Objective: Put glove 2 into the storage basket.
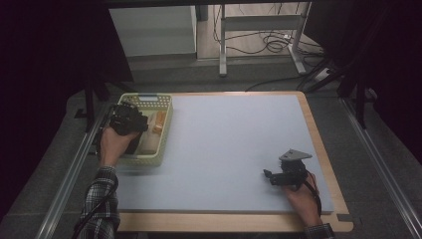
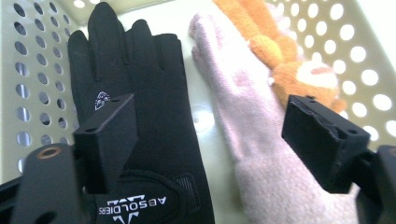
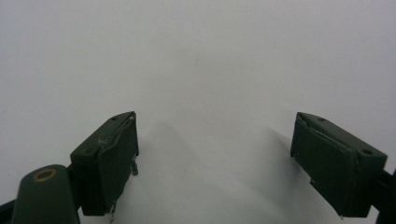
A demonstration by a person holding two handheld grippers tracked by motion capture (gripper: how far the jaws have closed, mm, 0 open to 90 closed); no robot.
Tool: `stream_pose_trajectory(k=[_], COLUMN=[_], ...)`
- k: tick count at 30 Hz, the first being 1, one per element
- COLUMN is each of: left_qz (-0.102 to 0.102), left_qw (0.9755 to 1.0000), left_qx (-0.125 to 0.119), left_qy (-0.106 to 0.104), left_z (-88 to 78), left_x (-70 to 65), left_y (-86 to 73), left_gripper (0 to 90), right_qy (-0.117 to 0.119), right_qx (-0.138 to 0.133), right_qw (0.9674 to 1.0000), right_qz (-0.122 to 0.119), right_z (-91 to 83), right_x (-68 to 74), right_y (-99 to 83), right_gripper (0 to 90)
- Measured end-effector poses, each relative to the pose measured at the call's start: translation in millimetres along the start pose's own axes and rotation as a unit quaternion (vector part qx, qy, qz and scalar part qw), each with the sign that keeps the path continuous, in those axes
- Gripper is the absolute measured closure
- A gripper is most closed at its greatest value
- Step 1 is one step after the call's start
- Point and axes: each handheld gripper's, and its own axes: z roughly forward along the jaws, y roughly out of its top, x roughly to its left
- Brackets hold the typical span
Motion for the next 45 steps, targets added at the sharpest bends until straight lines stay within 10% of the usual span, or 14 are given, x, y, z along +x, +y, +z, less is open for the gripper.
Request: stream_pose_trajectory(k=[29,45], left_qz=[0.032,0.081], left_qw=[0.9958,0.9892], left_qx=[-0.058,-0.087], left_qy=[-0.062,-0.086], left_z=[-33.7,-49.1], left_x=[-8.6,-41.4], left_y=[-19.0,-20.2], left_gripper=[5.6,4.9], right_qy=[-0.002,-0.002], right_qx=[0.000,0.001], right_qw=[1.0000,1.0000], right_qz=[-0.001,-0.002], right_z=[-0.2,-0.3], right_x=[0.4,0.4], right_y=[0.0,0.0], right_gripper=[14.8,14.9])
